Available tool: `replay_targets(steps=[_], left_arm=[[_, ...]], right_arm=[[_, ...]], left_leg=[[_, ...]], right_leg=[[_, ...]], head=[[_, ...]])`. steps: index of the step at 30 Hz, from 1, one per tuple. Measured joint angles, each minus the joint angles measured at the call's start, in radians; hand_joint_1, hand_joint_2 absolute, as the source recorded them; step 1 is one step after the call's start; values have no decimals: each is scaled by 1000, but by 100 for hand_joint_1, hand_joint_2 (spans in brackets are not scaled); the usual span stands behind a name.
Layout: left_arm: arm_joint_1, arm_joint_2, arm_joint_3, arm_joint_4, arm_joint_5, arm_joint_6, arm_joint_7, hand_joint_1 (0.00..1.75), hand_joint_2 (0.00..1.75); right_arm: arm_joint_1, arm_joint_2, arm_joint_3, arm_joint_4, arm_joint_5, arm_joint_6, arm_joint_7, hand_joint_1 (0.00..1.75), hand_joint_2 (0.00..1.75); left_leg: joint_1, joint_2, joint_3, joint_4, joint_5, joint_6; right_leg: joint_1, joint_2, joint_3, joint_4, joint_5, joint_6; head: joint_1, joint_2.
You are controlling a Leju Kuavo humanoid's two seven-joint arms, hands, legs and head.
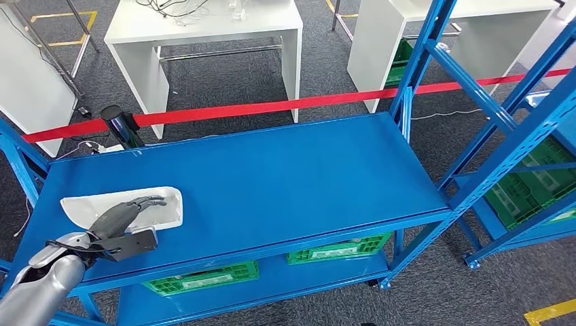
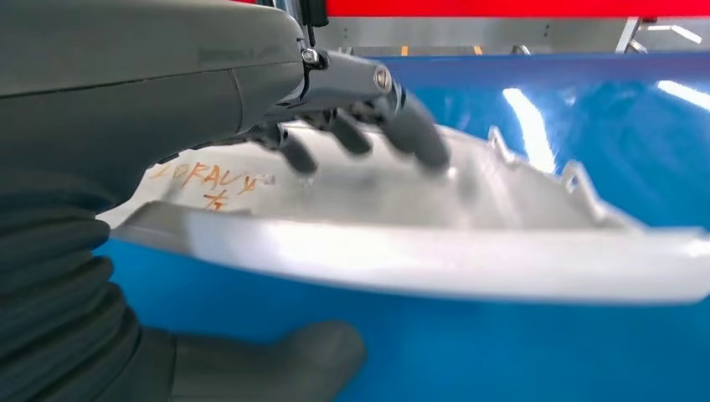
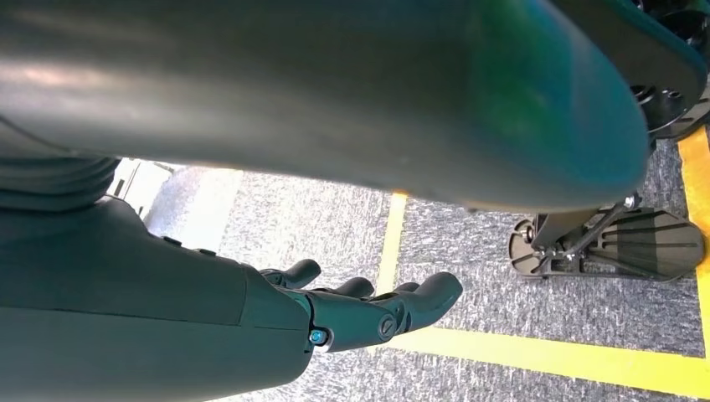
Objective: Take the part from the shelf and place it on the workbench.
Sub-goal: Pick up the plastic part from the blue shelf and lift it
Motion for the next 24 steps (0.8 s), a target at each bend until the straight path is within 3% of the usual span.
replay_targets(steps=[13, 16, 17, 20, 24], left_arm=[[-68, -1, -51, 69, -4, -11, -30, 175, 175], [-71, -7, -52, 77, 20, -9, -36, 175, 44], [-71, -10, -52, 79, 27, -8, -37, 175, 44], [-68, -14, -52, 82, 46, -3, -55, 175, 175], [-57, -16, -51, 77, 56, 25, -73, 175, 175]], right_arm=[[-2, 0, -2, 0, 7, 0, -3, 0, 0], [-1, 0, -3, 0, 6, 0, -4, 0, 0], [-1, 0, -3, 0, 6, 0, -4, 0, 0], [-1, 0, -5, 0, 6, 0, -5, 0, 0], [-1, 0, -9, 0, 7, 0, -12, 0, 0]], left_leg=[[0, 0, 0, 0, 0, 0], [0, 0, 1, 0, 0, -1], [0, 0, 1, 0, 0, -1], [0, -1, 2, 0, 0, -1], [0, -1, 2, 0, 0, -1]], right_leg=[[0, 0, 0, 0, 0, 0], [0, 0, 1, 0, 0, 0], [0, 0, 1, 0, 0, 0], [0, -1, 2, 0, 0, 0], [0, -1, 3, 0, -1, -1]], head=[[0, 0], [0, 0], [0, 0], [0, 0], [0, 0]])
